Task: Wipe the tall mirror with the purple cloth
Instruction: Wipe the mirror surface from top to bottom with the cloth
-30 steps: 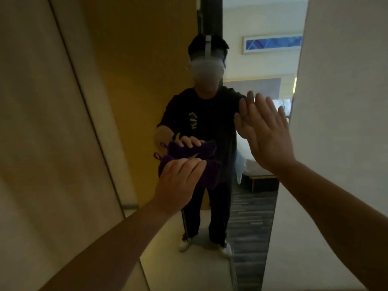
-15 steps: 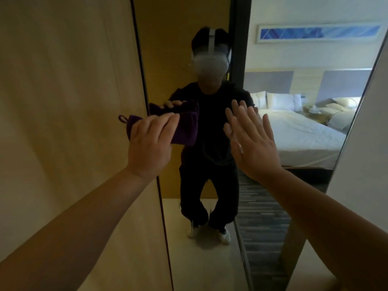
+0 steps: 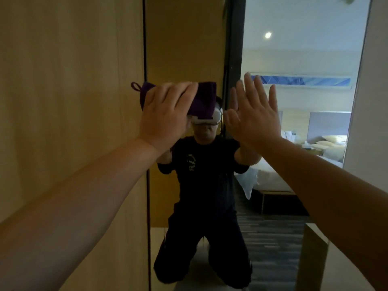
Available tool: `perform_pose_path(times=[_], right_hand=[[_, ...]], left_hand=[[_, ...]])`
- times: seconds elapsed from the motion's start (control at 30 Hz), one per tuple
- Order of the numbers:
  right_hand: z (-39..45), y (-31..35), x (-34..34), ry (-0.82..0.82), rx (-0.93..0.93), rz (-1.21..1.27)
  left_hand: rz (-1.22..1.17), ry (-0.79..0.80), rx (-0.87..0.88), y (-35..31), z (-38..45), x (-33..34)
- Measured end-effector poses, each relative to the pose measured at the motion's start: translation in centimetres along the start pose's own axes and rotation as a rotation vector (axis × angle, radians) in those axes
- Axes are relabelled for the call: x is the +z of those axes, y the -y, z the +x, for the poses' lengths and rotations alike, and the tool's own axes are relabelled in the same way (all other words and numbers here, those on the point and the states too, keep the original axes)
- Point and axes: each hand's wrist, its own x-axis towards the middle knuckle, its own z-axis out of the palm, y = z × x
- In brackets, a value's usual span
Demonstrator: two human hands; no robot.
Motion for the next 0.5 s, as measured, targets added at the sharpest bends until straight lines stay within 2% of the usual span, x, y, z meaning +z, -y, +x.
perform_pose_path(times=[0.13,0.4,0.5], right_hand=[[0.0,-1.0,1.4,0.031,0.082,0.068],[0.1,-1.5,3.4,-0.039,0.079,0.029],[0.1,-1.7,3.6,-0.046,0.069,0.032]], left_hand=[[-0.011,0.025,-0.030,1.0,2.4,-0.8],[0.115,0.112,-0.066,4.7,10.8,2.4],[0.070,0.227,-0.113,5.0,13.4,3.6]])
